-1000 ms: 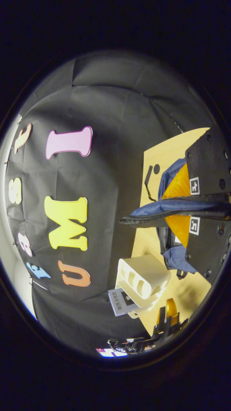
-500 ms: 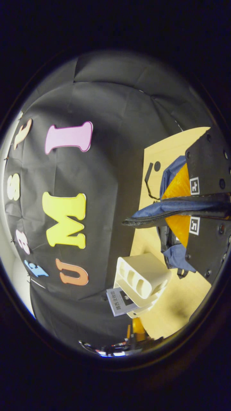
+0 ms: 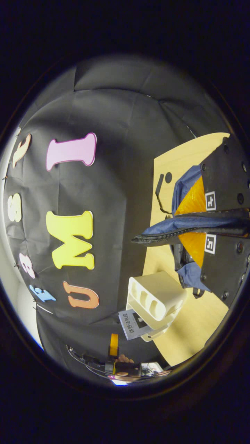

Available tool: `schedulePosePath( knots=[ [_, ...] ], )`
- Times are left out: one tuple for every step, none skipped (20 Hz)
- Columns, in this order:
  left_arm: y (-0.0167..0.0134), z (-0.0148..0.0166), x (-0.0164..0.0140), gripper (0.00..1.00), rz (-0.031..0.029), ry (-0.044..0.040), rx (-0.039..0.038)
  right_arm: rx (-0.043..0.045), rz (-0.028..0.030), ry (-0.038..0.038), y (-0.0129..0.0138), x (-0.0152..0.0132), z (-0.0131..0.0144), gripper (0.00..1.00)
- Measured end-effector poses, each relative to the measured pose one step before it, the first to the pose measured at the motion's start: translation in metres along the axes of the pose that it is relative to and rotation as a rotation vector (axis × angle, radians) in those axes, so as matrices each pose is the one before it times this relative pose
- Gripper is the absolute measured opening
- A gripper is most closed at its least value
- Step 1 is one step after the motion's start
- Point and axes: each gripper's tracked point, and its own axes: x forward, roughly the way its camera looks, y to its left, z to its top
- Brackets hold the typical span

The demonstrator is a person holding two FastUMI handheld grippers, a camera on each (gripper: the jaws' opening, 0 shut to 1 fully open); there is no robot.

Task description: Open the schoolbag, grab two books from the bookshelf and put them into the schoolbag.

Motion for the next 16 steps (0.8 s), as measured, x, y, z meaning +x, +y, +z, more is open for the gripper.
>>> schedulePosePath(
  knots=[
    [0.00196, 0.00078, 0.01053, 0.96, -0.00186, 0.01205, 0.00117, 0.0036, 0.00691, -0.00163, 0.00066, -0.00065, -0.00195, 0.1],
    [-0.0022, -0.00296, 0.00962, 0.96, -0.01437, 0.03358, 0.01202, 0.00193, 0.00157, -0.00366, -0.00078, 0.00021, 0.00037, 0.1],
    [0.00252, -0.00322, 0.00954, 0.96, 0.01289, 0.03355, 0.00599, 0.00288, 0.00373, -0.00199, 0.0, -0.00015, -0.00149, 0.1],
    [-0.00183, -0.00454, 0.01153, 0.95, -0.00892, 0.03209, 0.00536, 0.00321, 0.00426, -0.00237, 0.00056, 0.00053, -0.00038, 0.1],
    [0.00115, -0.00226, 0.00846, 0.94, -0.00476, 0.02756, 0.00254, 0.002, 0.00156, -0.00033, -0.00033, 0.00031, -0.00182, 0.1],
    [0.0023, -0.00203, 0.00839, 0.94, 0.00846, 0.03431, 0.00147, 0.00106, 0.00233, 0.00229, -0.00047, 0.00084, -0.00126, 0.1],
    [0.0003, -0.0041, 0.00849, 0.93, -0.00942, 0.04113, 0.01228, -0.00261, 0.00503, -0.00111, 0.00091, 0.0008, -0.00056, 0.1],
    [0.00271, -0.00408, 0.00858, 0.94, 0.00635, 0.0292, 0.00751, -0.00193, 0.00324, 0.00123, 0.00058, 0.00081, -0.00133, 0.1],
    [-0.00023, -0.00504, 0.00707, 0.94, 0.00813, 0.03361, 0.01102, 0.0007, 0.00113, 0.00454, -0.00065, 0.00126, -0.00278, 0.1],
    [-0.00085, -0.00465, 0.00775, 0.93, 0.00216, 0.03208, 0.01416, 0.00062, 0.00048, 0.00233, -0.0001, 0.00074, -0.00115, 0.1],
    [0.00292, -0.00501, 0.00658, 0.93, 0.01839, 0.02803, 0.02253, -0.00073, 0.00032, 0.00085, -0.00012, -0.00001, -0.00112, 0.1],
    [0.00118, -0.0066, 0.00683, 0.92, 0.01291, 0.03747, 0.02374, -0.00025, 0.00037, 0.00095, -0.00003, 0.00054, -0.00037, 0.1],
    [0.00186, -0.00126, 0.00565, 0.89, 0.01519, 0.02015, 0.01876, -0.0034, 0.0009, 0.00153, 0.0011, -0.001, -0.00265, 0.1],
    [0.00292, -0.00512, 0.00358, 0.89, 0.01105, 0.03558, 0.02199, -0.00058, -0.00131, 0.00066, 0.00001, 0.00099, -0.00026, 0.1],
    [-0.00199, -0.00203, 0.0019, 0.89, -0.0022, 0.02631, 0.02593, 0.00223, -0.00249, 0.00371, -0.00074, 0.00019, -0.0021, 0.1],
    [-0.00021, -0.00206, -0.00179, 0.9, 0.00272, 0.01626, 0.01511, 0.00108, -0.0003, 0.00087, 0.00009, 0.00074, -0.00143, 0.1]
  ],
)
